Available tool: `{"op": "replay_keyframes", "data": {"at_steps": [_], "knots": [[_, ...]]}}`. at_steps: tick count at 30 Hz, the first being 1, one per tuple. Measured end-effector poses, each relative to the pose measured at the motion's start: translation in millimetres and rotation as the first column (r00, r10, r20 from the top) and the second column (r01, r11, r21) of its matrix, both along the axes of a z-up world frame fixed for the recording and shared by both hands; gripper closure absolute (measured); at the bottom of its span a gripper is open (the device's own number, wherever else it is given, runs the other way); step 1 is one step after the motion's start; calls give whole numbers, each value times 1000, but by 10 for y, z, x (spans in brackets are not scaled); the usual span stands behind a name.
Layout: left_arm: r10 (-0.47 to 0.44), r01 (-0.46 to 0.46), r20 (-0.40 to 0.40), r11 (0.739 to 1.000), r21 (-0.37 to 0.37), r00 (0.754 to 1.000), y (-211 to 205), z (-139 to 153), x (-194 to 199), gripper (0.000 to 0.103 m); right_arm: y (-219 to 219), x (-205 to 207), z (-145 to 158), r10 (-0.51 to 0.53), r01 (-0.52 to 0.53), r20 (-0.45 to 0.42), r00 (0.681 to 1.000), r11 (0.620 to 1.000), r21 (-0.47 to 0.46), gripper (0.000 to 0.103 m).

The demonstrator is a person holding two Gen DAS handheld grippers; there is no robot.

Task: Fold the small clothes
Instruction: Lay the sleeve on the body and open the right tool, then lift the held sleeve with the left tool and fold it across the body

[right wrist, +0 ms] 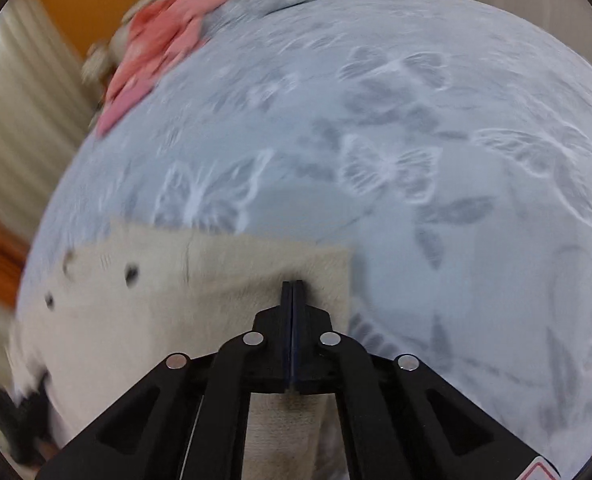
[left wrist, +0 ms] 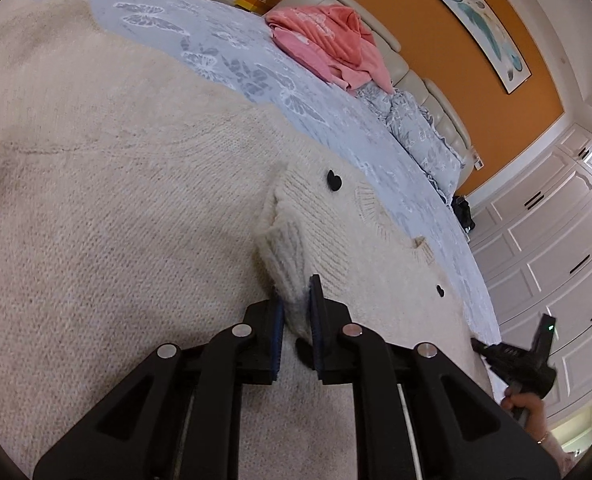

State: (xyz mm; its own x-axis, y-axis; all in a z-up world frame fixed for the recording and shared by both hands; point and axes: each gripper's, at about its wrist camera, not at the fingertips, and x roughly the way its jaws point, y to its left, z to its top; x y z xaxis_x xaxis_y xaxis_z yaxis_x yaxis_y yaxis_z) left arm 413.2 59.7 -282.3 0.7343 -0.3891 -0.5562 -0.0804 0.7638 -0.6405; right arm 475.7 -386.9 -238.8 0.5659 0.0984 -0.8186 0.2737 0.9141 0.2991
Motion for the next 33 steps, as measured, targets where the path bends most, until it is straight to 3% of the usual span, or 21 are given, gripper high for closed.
{"op": "replay_keyframes", "data": {"at_steps": [3,4,5,6,8,11,12,13,15,16,19,22,25,27,30,32,33], "knots": [[0,0,5,1000,-11,1000,20,-18,-16,91,152,-91,149,63,-63,61,996,998,-4,101],[-1,1,7,1000,-17,1000,27,-19,-20,91,210,-86,96,87,-86,37,996,995,-42,102],[-1,1,7,1000,-20,1000,32,-20,-22,91,243,-39,-63,93,-98,-50,994,991,-96,103],[-1,1,7,1000,-25,1000,38,-13,-25,91,219,-50,-111,89,-94,-55,995,991,-95,103],[4,-4,-3,999,-44,1000,74,-3,-46,91,241,-181,73,32,-34,-26,999,995,-95,100],[50,-51,-25,998,-41,998,267,179,-230,87,511,-602,444,113,-107,75,991,991,-74,97],[72,-72,1,996,-47,997,370,254,-318,80,597,-735,510,144,-136,90,986,987,-85,96],[123,-119,44,989,-82,991,610,367,-468,63,721,-960,577,188,-179,100,977,979,-98,92],[271,-264,38,956,-130,962,1186,508,-653,38,873,-1264,604,251,-242,97,963,966,-94,88],[338,-332,25,933,-142,941,1444,547,-698,33,968,-1465,592,285,-277,87,955,956,-95,88],[526,-524,-15,845,-103,850,2313,659,-741,29,1144,-1815,558,312,-305,51,949,945,-118,88],[642,-642,-35,766,-27,766,3039,764,-652,28,1295,-2031,514,323,-319,13,946,941,-115,85],[698,-697,-67,716,40,713,3541,788,-457,28,1410,-2217,469,323,-323,-25,946,942,-93,81],[703,-700,-124,711,68,701,3711,688,-330,28,1470,-2308,450,325,-328,-50,944,940,-88,81],[683,-696,-253,716,48,685,3898,395,-168,29,1559,-2460,465,326,-335,-92,941,936,-111,78],[701,-711,-222,702,48,678,3900,340,-194,31,1575,-2524,476,310,-322,-109,944,939,-119,71],[701,-708,-206,704,49,683,3899,354,-195,42,1572,-2541,474,304,-316,-116,946,941,-116,70]]}}
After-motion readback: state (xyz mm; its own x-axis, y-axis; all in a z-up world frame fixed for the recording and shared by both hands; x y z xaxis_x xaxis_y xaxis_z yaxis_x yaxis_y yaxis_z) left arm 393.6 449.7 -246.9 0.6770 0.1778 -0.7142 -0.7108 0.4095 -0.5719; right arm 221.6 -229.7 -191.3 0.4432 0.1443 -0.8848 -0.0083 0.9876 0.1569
